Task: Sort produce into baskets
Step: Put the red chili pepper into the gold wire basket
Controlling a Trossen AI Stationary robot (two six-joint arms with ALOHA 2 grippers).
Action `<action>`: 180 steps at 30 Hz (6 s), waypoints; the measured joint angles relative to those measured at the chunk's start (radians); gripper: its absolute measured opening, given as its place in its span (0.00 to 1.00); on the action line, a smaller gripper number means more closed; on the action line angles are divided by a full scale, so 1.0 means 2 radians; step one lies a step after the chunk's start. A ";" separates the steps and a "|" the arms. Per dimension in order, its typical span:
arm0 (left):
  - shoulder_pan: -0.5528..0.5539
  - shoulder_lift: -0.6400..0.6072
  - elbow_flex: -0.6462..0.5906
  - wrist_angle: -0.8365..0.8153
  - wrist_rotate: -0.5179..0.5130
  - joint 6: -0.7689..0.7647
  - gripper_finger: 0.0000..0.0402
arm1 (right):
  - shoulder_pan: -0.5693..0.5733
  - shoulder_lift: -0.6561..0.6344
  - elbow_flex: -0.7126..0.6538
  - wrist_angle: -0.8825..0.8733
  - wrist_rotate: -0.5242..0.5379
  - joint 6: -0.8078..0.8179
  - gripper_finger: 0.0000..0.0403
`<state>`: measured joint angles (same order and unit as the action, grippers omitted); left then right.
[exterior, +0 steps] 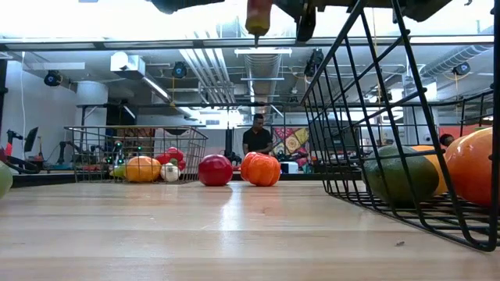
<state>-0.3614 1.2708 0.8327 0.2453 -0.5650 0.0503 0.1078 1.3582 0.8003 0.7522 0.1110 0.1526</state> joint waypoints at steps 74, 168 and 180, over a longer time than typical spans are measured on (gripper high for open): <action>0.077 0.092 -0.015 0.195 0.081 0.043 0.68 | -0.002 0.000 0.000 -0.008 0.036 -0.019 0.34; 0.528 0.076 0.130 -0.682 -0.040 -0.135 0.32 | -0.002 -0.035 0.005 -0.115 0.076 0.038 0.66; 0.528 0.111 0.141 -0.688 -0.035 0.117 0.32 | -0.002 -0.035 0.005 -0.125 0.076 0.042 0.66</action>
<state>0.6941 1.4933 1.1152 -1.1303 -0.6357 0.2841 0.1043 1.2881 0.8097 0.5030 0.2638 0.2376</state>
